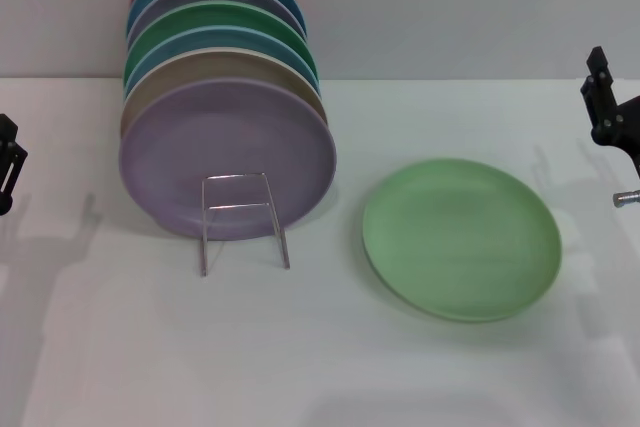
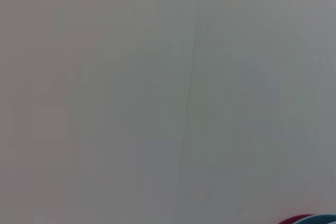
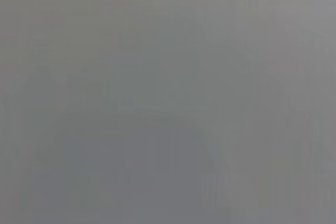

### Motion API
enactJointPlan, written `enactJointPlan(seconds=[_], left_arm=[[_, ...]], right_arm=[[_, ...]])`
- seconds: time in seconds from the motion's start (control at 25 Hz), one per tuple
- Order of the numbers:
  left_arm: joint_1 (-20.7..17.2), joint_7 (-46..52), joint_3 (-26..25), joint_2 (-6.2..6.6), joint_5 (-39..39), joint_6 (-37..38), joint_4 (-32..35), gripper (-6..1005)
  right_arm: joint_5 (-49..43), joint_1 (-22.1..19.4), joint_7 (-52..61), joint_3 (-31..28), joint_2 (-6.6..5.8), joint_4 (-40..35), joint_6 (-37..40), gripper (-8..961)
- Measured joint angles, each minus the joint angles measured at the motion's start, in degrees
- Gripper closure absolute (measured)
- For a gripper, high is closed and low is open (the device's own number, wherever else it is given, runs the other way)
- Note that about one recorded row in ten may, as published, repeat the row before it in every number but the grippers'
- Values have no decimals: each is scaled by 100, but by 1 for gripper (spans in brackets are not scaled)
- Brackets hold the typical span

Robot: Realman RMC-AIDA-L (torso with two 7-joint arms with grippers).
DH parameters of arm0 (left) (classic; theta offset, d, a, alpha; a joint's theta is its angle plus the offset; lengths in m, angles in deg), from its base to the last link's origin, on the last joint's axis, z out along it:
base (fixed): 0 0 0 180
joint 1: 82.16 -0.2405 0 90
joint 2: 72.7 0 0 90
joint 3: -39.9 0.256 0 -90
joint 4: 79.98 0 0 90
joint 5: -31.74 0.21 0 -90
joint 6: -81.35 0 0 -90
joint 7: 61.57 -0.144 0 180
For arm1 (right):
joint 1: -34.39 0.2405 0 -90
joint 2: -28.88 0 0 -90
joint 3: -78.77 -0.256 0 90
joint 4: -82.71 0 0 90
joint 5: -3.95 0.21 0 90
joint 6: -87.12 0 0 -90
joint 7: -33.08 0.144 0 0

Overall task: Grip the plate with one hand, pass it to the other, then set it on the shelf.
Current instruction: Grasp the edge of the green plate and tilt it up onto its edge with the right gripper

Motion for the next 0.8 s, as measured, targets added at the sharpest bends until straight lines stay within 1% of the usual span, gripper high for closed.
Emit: enactJointPlan(seconds=[0.08,0.12,0.16,0.36,0.48,0.52,0.64,0.72,0.8], left_arm=[[43,0,-2,4,-2,-1,46,165],[76,-1,-3,4,-8,-21,72,165],[76,-1,-3,4,-8,-21,72,165],[95,-1,-7,-11,-21,-66,100,165],[85,-1,-7,-20,-25,-145,61,165],[85,-1,-7,-28,-33,-199,50,165],[93,-1,-7,-36,-35,-245,17,166],[95,-1,-7,-40,-35,-277,-22,166],[95,-1,-5,-40,-36,-282,-22,166]], right_arm=[[0,28,-178,-39,1,23,-21,398],[0,52,-525,-70,4,48,-49,398],[0,52,-525,-70,4,48,-49,399],[0,134,-1808,-255,6,143,4,399],[-3,154,-2280,-327,-11,174,74,399],[-9,160,-2590,-343,-16,177,151,399],[-10,135,-2860,-356,-7,190,271,400],[-9,49,-3122,-368,6,312,429,400],[-9,18,-3161,-373,6,379,436,400]])
